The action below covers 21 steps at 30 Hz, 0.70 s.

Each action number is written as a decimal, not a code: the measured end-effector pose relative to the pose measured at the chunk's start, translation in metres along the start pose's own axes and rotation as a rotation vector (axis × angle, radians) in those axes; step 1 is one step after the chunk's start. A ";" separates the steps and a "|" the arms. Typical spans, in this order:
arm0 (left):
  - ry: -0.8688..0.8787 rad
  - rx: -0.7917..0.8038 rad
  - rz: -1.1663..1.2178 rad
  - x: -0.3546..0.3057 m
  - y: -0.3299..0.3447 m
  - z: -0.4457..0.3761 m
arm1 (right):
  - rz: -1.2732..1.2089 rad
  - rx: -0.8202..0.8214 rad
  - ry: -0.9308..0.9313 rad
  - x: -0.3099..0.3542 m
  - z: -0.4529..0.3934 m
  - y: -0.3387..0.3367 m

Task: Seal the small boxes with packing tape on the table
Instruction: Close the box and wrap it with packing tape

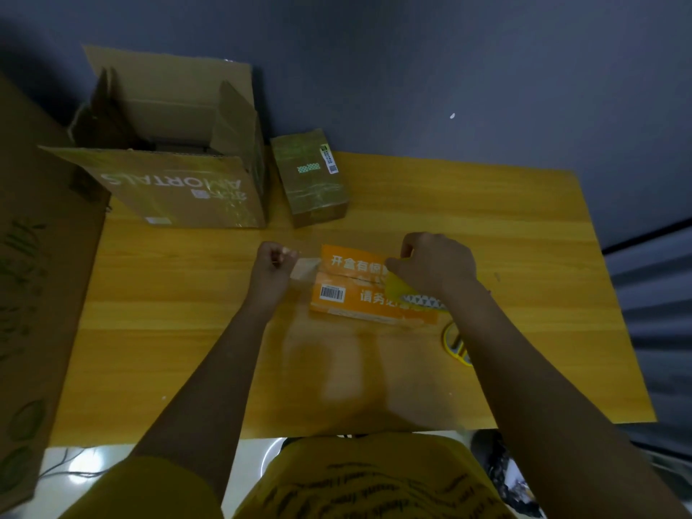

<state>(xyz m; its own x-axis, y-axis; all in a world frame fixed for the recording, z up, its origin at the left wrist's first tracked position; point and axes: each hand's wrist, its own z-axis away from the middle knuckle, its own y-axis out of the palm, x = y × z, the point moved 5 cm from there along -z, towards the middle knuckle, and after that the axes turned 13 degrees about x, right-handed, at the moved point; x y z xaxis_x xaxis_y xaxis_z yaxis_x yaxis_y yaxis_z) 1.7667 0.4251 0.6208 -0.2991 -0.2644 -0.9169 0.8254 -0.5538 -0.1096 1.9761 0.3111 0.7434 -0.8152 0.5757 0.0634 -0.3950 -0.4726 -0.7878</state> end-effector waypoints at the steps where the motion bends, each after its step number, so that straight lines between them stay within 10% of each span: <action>1: 0.008 0.004 -0.002 -0.002 0.000 0.000 | -0.004 0.000 0.004 -0.001 0.000 0.000; 12: 0.115 -0.004 -0.038 -0.039 -0.020 -0.002 | -0.007 0.003 0.005 0.002 -0.002 -0.003; 21: -0.194 0.022 0.081 0.006 -0.002 -0.002 | -0.006 0.013 0.006 0.003 -0.003 -0.002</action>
<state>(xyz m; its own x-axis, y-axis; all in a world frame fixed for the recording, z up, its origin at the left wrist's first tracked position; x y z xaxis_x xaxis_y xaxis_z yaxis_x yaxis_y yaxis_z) 1.7646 0.4260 0.6144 -0.3207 -0.4547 -0.8309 0.8405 -0.5411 -0.0283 1.9763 0.3160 0.7433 -0.8105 0.5822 0.0641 -0.4050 -0.4780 -0.7794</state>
